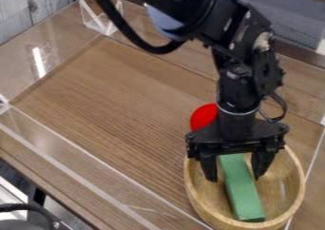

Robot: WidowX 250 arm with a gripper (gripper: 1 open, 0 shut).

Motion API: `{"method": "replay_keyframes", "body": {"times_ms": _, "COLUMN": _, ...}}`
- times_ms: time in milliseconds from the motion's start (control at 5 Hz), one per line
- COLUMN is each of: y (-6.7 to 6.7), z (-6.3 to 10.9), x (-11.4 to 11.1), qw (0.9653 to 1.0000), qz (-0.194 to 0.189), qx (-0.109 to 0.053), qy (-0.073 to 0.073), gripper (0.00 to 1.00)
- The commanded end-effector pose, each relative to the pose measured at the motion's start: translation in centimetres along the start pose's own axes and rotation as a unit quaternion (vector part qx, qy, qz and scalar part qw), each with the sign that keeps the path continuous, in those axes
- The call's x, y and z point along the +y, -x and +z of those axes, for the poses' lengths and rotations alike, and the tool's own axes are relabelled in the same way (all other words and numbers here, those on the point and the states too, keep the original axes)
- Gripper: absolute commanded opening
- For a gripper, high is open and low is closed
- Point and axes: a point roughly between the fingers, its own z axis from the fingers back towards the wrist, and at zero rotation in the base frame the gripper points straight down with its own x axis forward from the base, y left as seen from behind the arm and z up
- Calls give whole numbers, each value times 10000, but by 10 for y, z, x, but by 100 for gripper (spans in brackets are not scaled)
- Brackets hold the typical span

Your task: Remove the green block from the brown bowl and put it on the table

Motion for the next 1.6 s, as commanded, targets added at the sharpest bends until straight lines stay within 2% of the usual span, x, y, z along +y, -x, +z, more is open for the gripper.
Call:
{"method": "replay_keyframes", "body": {"times_ms": 0, "y": -6, "z": 6, "x": 1, "qw": 9998, "qz": 156, "qx": -102, "qy": 70, "gripper": 0}}
{"method": "replay_keyframes", "body": {"times_ms": 200, "y": -6, "z": 10, "x": -7, "qw": 9999, "qz": -51, "qx": -71, "qy": 73, "gripper": 0}}
{"method": "replay_keyframes", "body": {"times_ms": 400, "y": -7, "z": 26, "x": -16, "qw": 9995, "qz": -259, "qx": -46, "qy": 175, "gripper": 0}}
{"method": "replay_keyframes", "body": {"times_ms": 600, "y": -13, "z": 41, "x": -15, "qw": 9988, "qz": -403, "qx": -62, "qy": 287, "gripper": 0}}
{"method": "replay_keyframes", "body": {"times_ms": 800, "y": -25, "z": 59, "x": -9, "qw": 9978, "qz": -478, "qx": -69, "qy": 457, "gripper": 0}}
{"method": "replay_keyframes", "body": {"times_ms": 1000, "y": -46, "z": 78, "x": 0, "qw": 9980, "qz": -179, "qx": -170, "qy": 579, "gripper": 0}}
{"method": "replay_keyframes", "body": {"times_ms": 1200, "y": -52, "z": 72, "x": 2, "qw": 9976, "qz": 179, "qx": -198, "qy": 637, "gripper": 0}}
{"method": "replay_keyframes", "body": {"times_ms": 1400, "y": -41, "z": 72, "x": 2, "qw": 9976, "qz": 198, "qx": -143, "qy": 653, "gripper": 0}}
